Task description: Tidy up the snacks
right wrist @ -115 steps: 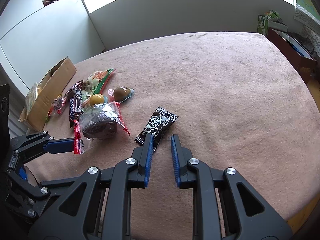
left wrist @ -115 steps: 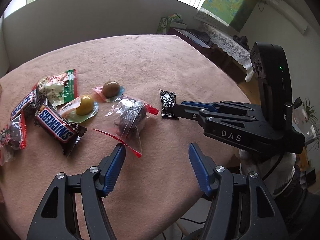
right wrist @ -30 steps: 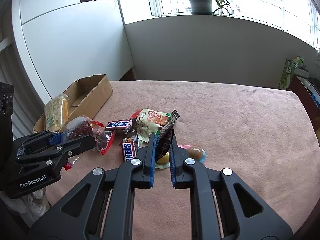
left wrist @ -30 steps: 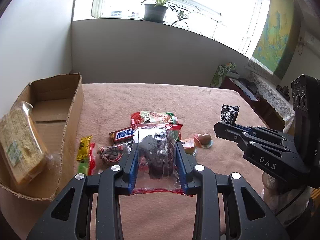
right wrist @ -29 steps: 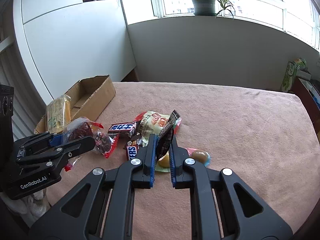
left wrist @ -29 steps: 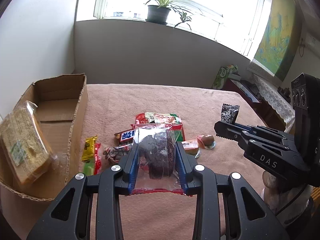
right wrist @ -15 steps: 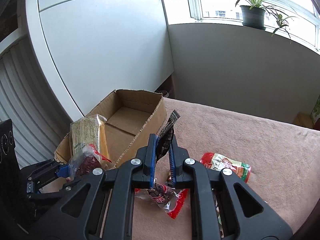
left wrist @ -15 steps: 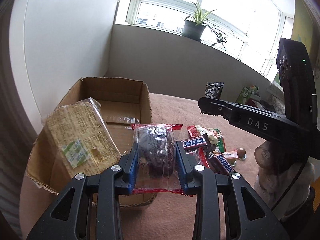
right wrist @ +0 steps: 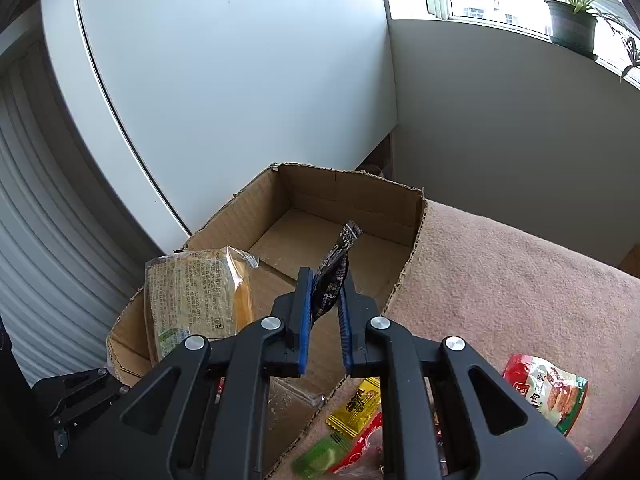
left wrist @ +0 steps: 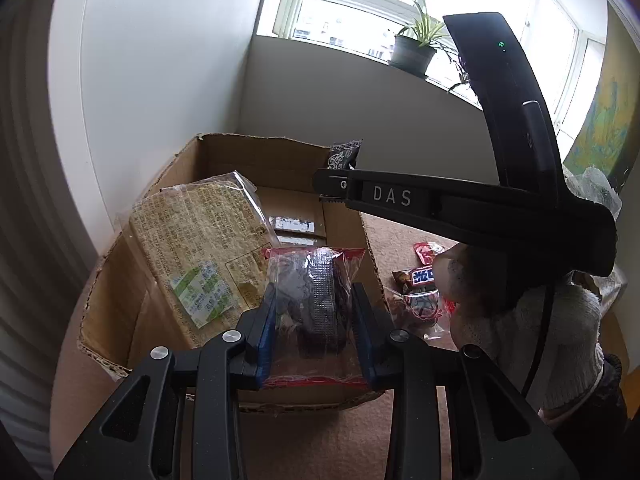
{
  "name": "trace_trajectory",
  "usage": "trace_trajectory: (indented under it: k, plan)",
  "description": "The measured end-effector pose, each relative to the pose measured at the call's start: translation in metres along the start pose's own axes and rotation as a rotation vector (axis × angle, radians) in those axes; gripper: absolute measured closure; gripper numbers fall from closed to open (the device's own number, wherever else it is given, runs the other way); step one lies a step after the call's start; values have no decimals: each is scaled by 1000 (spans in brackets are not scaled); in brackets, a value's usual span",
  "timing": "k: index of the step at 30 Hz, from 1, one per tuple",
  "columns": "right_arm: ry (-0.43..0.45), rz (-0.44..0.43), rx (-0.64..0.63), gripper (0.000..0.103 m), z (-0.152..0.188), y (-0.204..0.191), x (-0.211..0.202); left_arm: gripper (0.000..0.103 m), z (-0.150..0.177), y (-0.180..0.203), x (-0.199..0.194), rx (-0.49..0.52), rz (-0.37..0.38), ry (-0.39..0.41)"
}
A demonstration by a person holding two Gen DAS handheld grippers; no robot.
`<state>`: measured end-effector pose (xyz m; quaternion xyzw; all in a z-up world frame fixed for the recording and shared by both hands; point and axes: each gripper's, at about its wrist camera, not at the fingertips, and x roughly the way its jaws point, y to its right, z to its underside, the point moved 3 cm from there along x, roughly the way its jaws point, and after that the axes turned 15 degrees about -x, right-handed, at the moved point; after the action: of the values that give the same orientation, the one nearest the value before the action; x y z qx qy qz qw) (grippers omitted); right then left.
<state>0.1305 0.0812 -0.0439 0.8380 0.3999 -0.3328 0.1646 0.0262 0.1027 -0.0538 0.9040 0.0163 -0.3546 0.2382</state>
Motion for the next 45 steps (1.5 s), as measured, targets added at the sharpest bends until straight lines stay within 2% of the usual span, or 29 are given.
trace_trajectory:
  k: [2, 4, 6, 8, 11, 14, 29, 38, 45]
  plan:
    - [1, -1, -3, 81, -1, 0, 0, 69, -1, -1, 1, -5, 8, -9]
    - [20, 19, 0, 37, -2, 2, -4, 68, -3, -4, 2, -22, -1, -6]
    - [41, 26, -1, 30, -3, 3, -9, 65, -3, -9, 0, -35, 3, -11]
    - [43, 30, 3, 30, -5, 5, -12, 61, -4, -10, -1, -41, 3, -7]
    - [48, 38, 9, 29, -3, 8, -19, 61, -3, -7, -4, -31, 10, -3]
    - [53, 53, 18, 22, 2, 11, -27, 61, 1, -4, -4, -15, 2, 0]
    - [64, 135, 68, 21, 36, 54, -86, 61, 0, 8, -12, -22, 30, 20]
    - [42, 196, 158, 21, 87, 104, -128, 61, 6, 30, -8, 12, 45, 17]
    - [3, 239, 215, 21, 131, 132, -147, 61, 9, 51, -17, 51, 19, 79]
